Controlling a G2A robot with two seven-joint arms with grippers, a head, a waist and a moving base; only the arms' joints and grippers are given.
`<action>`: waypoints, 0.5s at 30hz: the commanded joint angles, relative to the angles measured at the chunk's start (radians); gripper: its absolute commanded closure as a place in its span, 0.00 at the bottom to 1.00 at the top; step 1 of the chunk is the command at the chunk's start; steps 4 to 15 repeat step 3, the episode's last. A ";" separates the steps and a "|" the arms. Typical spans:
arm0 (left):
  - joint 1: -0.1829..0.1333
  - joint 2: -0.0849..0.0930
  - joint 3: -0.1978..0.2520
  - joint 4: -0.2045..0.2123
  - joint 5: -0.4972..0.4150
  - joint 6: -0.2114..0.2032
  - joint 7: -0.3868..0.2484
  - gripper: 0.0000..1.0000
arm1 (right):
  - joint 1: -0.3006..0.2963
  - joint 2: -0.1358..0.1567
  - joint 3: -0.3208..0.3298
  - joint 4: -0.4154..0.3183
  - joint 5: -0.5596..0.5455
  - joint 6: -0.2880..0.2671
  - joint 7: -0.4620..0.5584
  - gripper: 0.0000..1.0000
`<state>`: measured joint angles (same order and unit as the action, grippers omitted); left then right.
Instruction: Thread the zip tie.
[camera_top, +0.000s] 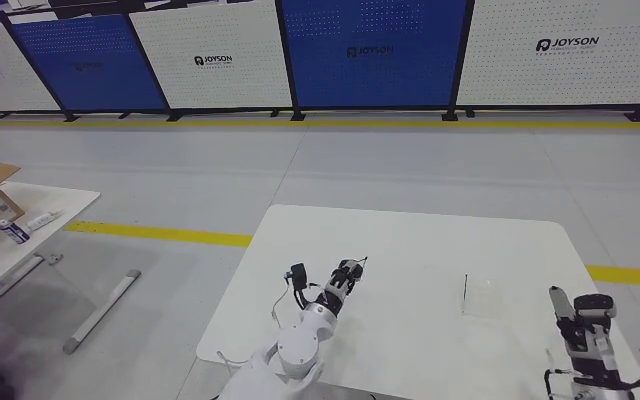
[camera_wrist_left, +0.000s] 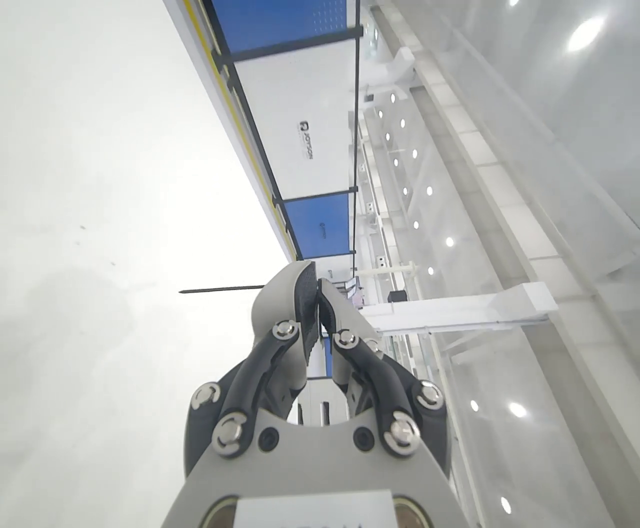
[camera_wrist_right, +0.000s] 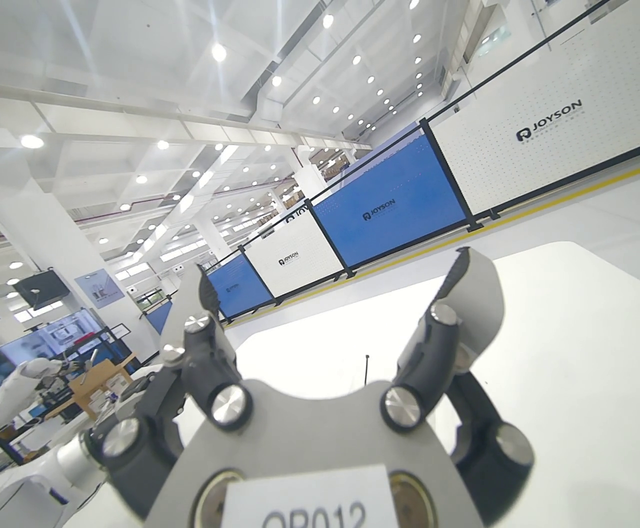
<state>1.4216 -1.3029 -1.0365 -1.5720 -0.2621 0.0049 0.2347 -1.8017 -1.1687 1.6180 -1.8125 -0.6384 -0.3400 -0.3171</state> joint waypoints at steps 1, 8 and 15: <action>-0.003 -0.002 0.002 -0.001 0.003 0.004 0.023 1.00 | 0.000 0.000 0.000 0.000 0.000 0.000 0.000 0.00; -0.003 -0.002 0.002 -0.001 0.003 0.004 0.023 1.00 | 0.000 0.000 0.000 0.000 0.000 0.000 0.000 0.00; -0.003 -0.002 0.002 -0.001 0.003 0.004 0.023 1.00 | 0.000 0.000 0.000 0.000 0.000 0.000 0.000 0.00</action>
